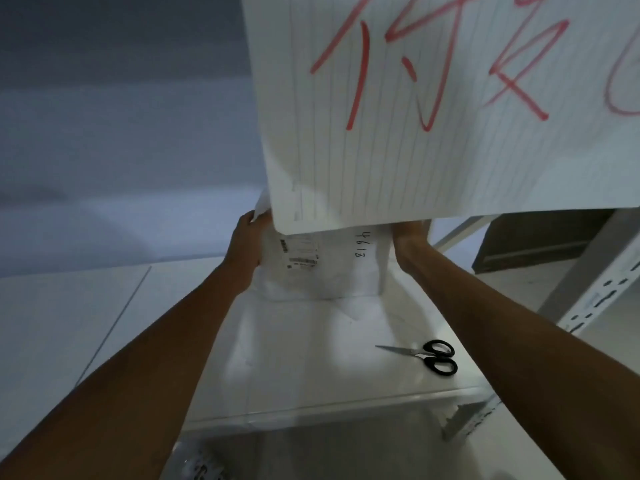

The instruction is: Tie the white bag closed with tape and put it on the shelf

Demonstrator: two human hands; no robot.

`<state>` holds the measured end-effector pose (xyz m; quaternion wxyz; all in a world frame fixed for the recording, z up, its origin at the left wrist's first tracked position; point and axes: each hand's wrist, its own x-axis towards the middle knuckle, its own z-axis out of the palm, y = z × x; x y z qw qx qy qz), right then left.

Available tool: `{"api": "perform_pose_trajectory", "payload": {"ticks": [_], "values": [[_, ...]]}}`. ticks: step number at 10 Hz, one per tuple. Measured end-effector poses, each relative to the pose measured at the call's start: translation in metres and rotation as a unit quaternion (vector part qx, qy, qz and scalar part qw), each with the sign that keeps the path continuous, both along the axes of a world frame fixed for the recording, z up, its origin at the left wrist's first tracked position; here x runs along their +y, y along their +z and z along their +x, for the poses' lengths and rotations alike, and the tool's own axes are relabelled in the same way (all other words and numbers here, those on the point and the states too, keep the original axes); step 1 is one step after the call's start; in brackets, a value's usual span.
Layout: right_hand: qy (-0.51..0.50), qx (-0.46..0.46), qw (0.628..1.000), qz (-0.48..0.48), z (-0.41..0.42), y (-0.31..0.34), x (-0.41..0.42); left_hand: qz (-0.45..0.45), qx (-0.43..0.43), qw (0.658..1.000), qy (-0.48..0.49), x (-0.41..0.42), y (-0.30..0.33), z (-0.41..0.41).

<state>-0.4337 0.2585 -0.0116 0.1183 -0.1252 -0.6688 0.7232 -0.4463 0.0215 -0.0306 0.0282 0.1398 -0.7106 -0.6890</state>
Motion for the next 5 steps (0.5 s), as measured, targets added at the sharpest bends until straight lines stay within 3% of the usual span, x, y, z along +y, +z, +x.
{"api": "perform_pose_trajectory", "payload": {"ticks": [1, 2, 5], "values": [[0.015, 0.050, 0.996, 0.069, 0.020, -0.015, 0.007, 0.024, -0.008, 1.000, -0.011, -0.007, 0.021, 0.037], [0.017, 0.004, 0.996, 0.083, 0.048, -0.017, 0.011, 0.007, -0.012, 0.999, -0.033, -0.013, 0.039, 0.078], [0.089, -0.024, 0.990, 0.104, 0.168, 0.054, 0.008, -0.004, 0.031, 0.998, -0.062, -0.014, 0.106, 0.196]]}}
